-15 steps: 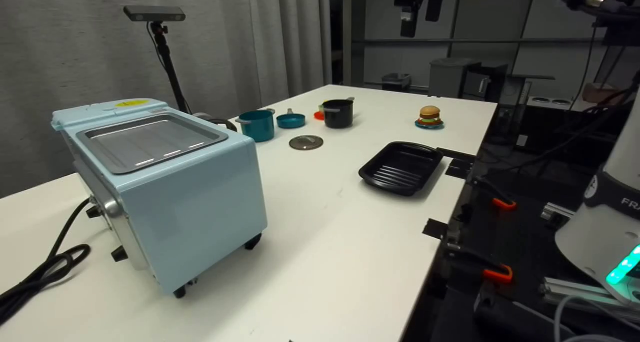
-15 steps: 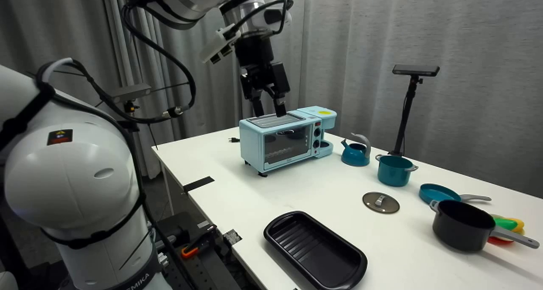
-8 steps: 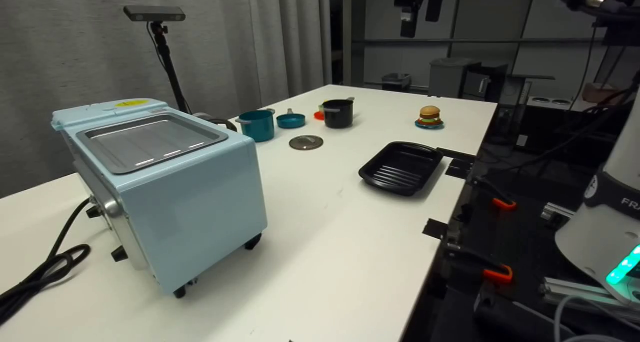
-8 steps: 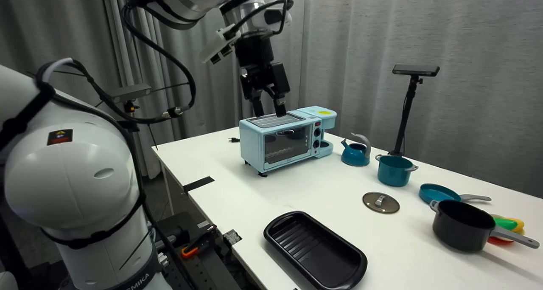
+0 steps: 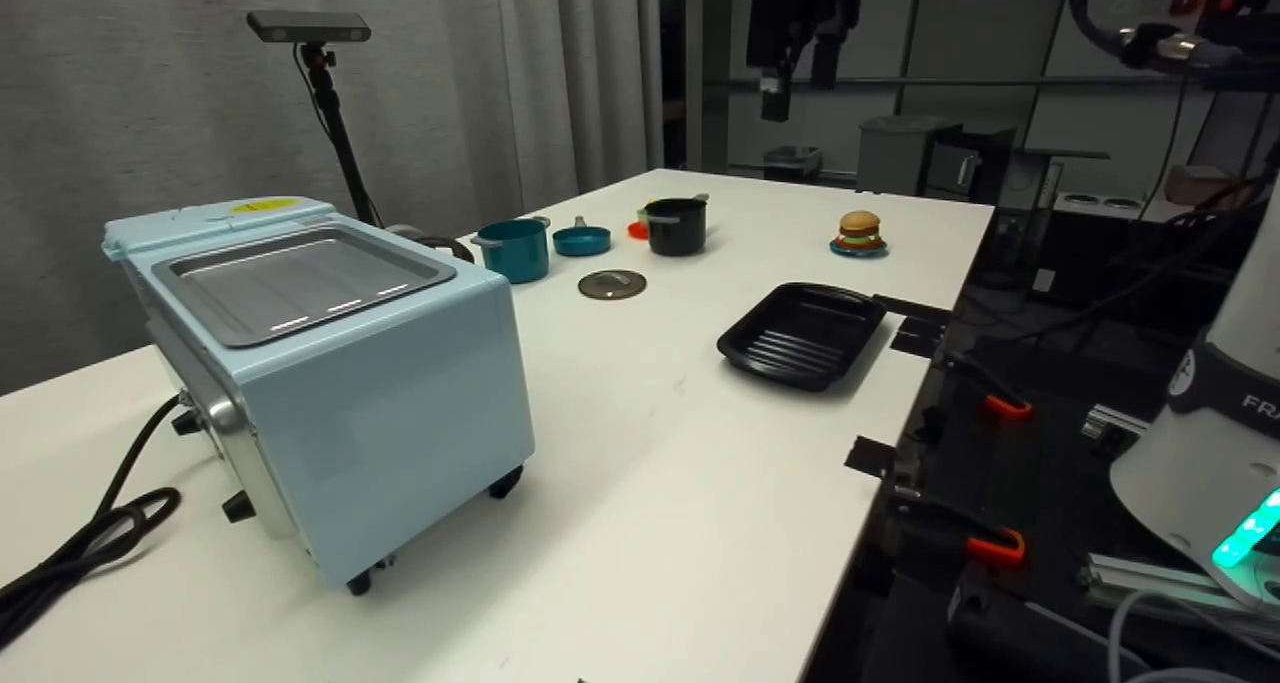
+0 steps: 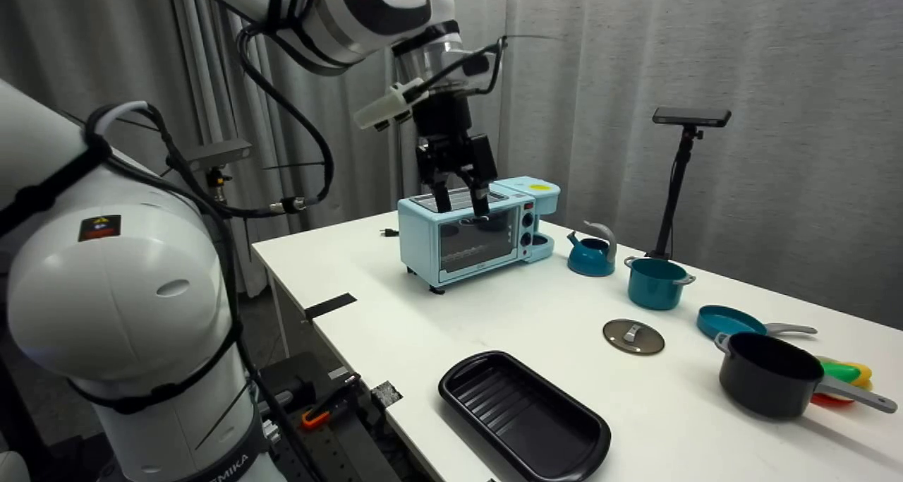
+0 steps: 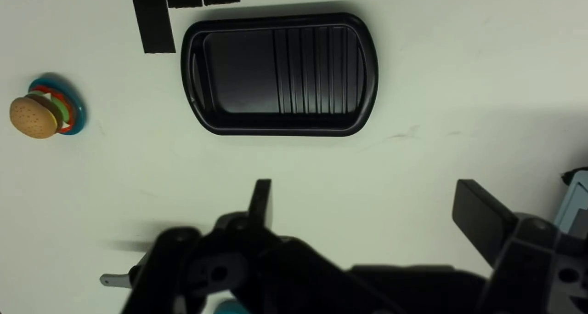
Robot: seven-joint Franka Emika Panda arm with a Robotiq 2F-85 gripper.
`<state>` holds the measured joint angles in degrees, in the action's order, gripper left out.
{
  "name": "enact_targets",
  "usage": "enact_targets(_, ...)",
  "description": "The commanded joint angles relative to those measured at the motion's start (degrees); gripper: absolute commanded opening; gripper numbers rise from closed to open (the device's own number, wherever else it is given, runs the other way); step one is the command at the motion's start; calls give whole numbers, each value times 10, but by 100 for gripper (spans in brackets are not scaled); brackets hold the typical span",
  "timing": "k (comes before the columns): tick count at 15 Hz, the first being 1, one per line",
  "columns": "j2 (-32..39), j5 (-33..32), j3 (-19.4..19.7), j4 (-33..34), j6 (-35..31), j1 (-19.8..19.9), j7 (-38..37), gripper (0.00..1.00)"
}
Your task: Place the lid on top of the blue pot
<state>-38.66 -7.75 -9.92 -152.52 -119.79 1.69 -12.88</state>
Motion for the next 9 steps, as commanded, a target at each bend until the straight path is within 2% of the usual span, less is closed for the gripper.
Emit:
enact_targets(1,108,-17,14,41,-43,5,13,100)
enact_targets(9,310,-31,73,160,-65,6,101,100)
